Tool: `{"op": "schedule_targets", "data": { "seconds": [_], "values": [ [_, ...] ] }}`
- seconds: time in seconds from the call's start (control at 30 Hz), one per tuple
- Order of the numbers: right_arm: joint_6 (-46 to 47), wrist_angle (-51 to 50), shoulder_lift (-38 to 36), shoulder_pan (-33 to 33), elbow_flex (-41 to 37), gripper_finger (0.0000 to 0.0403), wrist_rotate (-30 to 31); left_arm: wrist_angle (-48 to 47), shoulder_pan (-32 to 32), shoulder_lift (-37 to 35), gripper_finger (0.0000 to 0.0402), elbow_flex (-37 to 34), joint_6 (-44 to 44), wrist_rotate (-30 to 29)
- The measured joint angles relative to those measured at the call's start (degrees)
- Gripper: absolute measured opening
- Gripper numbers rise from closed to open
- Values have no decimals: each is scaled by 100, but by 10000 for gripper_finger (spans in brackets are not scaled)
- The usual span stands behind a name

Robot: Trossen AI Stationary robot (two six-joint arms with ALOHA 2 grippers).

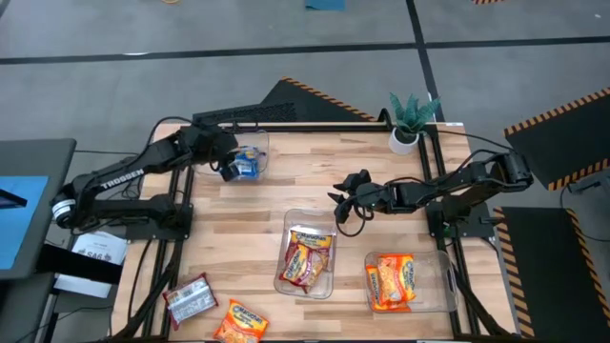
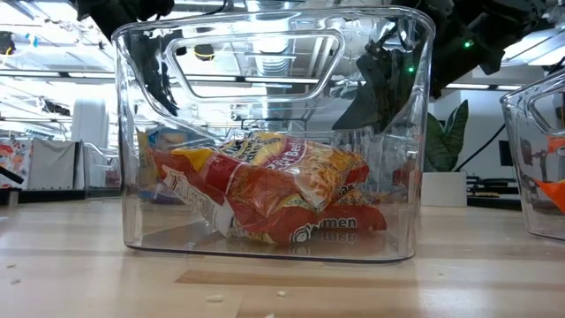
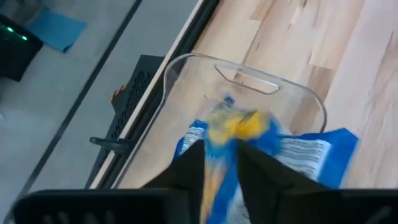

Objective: Sort Maruchan noodles
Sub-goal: Put the blue noodle pack into the top transparent bin, then put the red noodle pack into the middle transparent bin

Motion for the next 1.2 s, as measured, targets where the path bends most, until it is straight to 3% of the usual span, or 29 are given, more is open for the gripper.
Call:
{"op": "schedule_targets", "data": {
  "seconds": [0.13, 0.23, 0.43, 0.53, 0.8, 1.2],
  "values": [
    [0, 11, 0, -1, 0, 182, 0, -7, -1, -227, 137, 39, -209, 21],
    [0, 17, 0, 0, 0, 182, 0, 134, 3, -473, 167, 60, -489, 441],
    [2, 32, 1, 0, 0, 182, 2, 1483, -35, -950, 182, -441, -1068, 2820],
    [2, 33, 0, 0, 0, 182, 2, 2607, -188, -1161, 183, -1115, -1417, 3533],
    [0, 57, 0, -2, 0, 182, 4, 3954, -666, -1868, 183, -2436, -1850, 3651],
    [-667, 635, -254, -413, 334, 182, 53, 3853, -1864, -2474, 183, -2562, -1732, 3354]
  ]
}}
